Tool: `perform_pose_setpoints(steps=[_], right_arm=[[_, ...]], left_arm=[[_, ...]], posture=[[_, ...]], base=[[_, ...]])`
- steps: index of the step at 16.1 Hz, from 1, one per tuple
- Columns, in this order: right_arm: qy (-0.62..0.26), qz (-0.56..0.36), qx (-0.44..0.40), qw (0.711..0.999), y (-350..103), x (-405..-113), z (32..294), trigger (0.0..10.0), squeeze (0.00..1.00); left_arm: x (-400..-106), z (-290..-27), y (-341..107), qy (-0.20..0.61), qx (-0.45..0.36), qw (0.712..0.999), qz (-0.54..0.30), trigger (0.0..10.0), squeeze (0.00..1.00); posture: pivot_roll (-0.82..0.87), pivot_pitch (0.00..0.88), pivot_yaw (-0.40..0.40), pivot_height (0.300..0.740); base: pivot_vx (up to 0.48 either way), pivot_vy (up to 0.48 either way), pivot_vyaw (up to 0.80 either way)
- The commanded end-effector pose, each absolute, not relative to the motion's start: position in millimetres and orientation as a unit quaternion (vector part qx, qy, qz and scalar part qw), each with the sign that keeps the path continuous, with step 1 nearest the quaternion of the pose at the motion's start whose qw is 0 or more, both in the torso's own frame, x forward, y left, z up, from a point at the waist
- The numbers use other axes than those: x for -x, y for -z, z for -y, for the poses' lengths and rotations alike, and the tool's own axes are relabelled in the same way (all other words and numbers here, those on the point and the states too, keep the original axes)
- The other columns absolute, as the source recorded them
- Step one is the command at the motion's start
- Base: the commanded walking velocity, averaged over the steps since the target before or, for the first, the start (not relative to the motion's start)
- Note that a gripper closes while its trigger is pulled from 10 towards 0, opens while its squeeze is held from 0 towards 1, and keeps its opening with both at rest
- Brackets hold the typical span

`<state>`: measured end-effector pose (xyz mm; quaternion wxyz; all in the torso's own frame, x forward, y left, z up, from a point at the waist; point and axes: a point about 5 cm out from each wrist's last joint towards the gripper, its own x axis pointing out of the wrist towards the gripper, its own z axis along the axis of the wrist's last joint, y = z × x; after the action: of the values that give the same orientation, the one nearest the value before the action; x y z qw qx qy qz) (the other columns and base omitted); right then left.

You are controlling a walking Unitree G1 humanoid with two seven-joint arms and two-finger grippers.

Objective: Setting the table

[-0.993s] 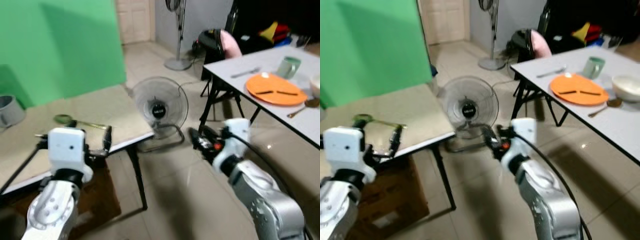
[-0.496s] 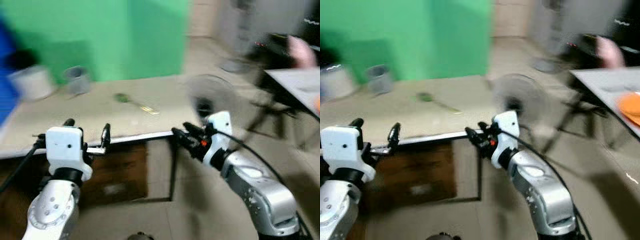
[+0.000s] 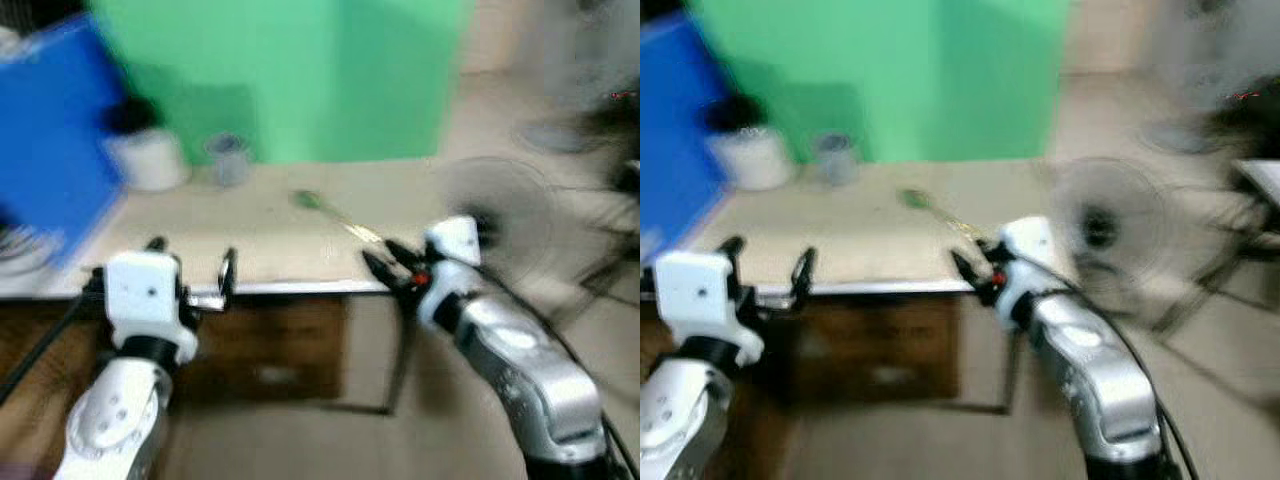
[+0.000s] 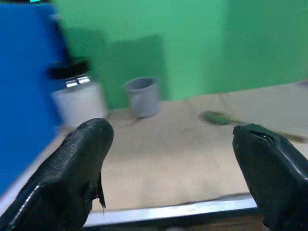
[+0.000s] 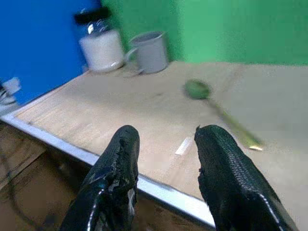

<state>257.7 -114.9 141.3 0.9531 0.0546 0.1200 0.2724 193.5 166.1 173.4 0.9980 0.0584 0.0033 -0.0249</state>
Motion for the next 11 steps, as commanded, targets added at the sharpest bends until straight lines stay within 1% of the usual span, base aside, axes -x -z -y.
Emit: perform_pose_setpoints(steps=[1,4,6,9,10,11], right_arm=[[-0.292,-0.098,-0.056,0.950,-150,-258,104,10.0,0.00],[-0.292,-0.095,-0.052,0.950,-150,-259,103,10.0,0.00],[-0.273,-0.092,-0.071,0.955,-151,-263,106,10.0,0.00],[-0.268,-0.081,-0.068,0.958,-155,-265,108,10.0,0.00],[-0.265,-0.080,-0.070,0.958,-155,-266,108,10.0,0.00],[-0.255,-0.076,-0.067,0.962,-157,-269,113,10.0,0.00]], left_arm=[[-192,-171,-174,0.014,-0.069,0.998,-0.005,10.0,0.00],[-192,-172,-174,0.015,-0.069,0.997,-0.007,10.0,0.00],[-191,-170,-173,0.025,-0.069,0.997,-0.010,10.0,0.00],[-190,-167,-171,0.051,-0.067,0.996,-0.015,10.0,0.00],[-190,-166,-171,0.058,-0.065,0.996,-0.017,10.0,0.00],[-189,-163,-169,0.089,-0.061,0.994,-0.022,10.0,0.00]], posture=[[0.00,0.004,0.038,0.740],[0.00,0.004,0.034,0.740],[0.00,0.002,0.031,0.740],[0.01,0.000,0.025,0.740],[0.01,0.000,0.025,0.740],[0.01,0.000,0.023,0.740]], base=[[0.251,0.000,0.80],[0.250,0.000,0.80],[0.251,0.000,0.00],[0.254,0.000,0.00],[0.259,0.000,-0.80],[0.255,0.000,-0.80]])
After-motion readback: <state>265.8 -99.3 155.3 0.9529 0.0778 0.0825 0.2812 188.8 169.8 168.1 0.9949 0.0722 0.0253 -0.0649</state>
